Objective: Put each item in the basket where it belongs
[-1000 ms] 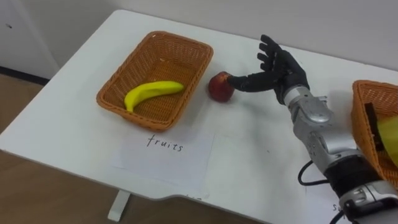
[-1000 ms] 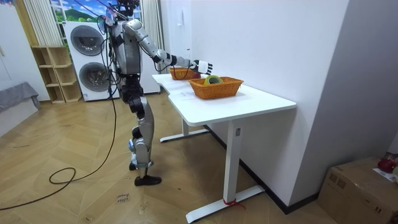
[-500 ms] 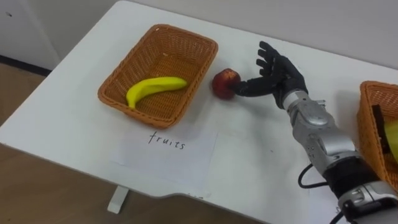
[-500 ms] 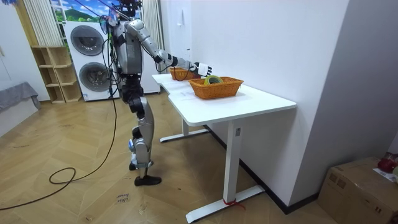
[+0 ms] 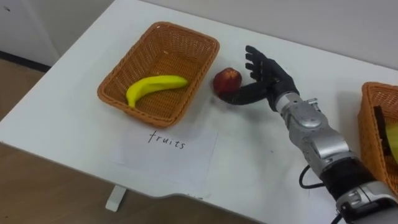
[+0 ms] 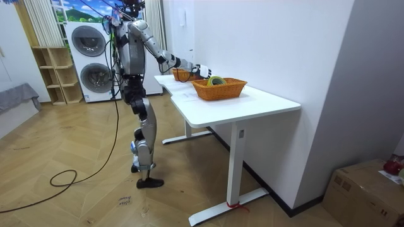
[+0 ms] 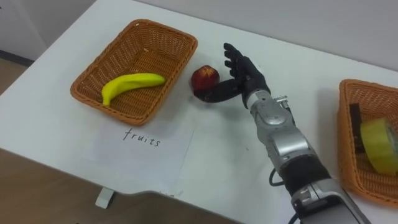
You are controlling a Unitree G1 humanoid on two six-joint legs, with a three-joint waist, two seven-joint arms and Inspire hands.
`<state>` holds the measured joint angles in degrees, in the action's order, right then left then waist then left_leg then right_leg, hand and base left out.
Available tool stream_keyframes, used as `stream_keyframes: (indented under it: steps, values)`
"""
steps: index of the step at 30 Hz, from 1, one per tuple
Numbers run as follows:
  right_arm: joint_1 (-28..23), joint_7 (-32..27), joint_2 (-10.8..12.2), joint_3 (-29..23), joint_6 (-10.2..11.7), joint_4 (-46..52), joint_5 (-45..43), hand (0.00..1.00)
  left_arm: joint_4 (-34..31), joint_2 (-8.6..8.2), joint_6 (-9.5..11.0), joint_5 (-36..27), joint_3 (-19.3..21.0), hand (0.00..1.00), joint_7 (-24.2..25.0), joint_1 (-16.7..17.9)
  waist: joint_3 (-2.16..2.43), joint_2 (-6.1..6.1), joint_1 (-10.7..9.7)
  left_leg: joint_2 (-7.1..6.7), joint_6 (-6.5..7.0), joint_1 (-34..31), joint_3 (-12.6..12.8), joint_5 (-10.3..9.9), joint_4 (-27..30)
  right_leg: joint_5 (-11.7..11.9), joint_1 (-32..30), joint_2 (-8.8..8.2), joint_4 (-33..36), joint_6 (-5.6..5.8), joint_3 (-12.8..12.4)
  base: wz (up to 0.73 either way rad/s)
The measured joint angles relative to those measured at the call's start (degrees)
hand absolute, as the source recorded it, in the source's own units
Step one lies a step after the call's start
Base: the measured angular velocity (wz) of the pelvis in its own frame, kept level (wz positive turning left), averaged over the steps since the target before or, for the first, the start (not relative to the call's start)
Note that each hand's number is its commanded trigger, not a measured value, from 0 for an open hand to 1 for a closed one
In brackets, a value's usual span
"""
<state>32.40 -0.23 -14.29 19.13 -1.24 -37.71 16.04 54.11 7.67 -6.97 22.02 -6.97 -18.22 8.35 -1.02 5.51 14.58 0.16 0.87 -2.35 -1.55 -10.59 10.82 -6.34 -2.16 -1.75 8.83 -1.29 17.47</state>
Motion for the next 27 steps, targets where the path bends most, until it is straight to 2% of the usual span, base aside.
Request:
stream_keyframes:
  steps: [8,14,27]
  values:
    - [0.0,0.5,1.8,0.0,0.0,0.0,-2.5,0.0,1.1,0.08,1.0,0.0,0.0,0.0,0.1,0.0,-0.14,0.23,0.1,0.05,0.0,0.1,-0.2,0.0,0.5,0.0,0.6,-0.2,0.0,0.0,0.1,0.0]
    - [0.0,0.6,3.2,0.0,0.1,-0.2,-5.4,0.0,1.2,0.03,1.0,0.0,0.0,0.0,0.1,-0.2,-0.65,0.31,0.1,-0.06,0.01,-0.2,-0.5,0.0,0.4,0.0,0.5,-0.04,0.3,-0.02,0.1,0.0]
    - [0.0,0.9,3.5,-0.1,0.1,-0.2,-5.4,0.0,1.2,-0.1,1.1,0.0,0.0,0.0,0.1,-1.4,-0.64,0.18,0.1,-0.03,0.0,-1.1,-0.7,0.0,0.6,0.0,-0.2,0.11,0.0,-0.03,0.3,0.0]
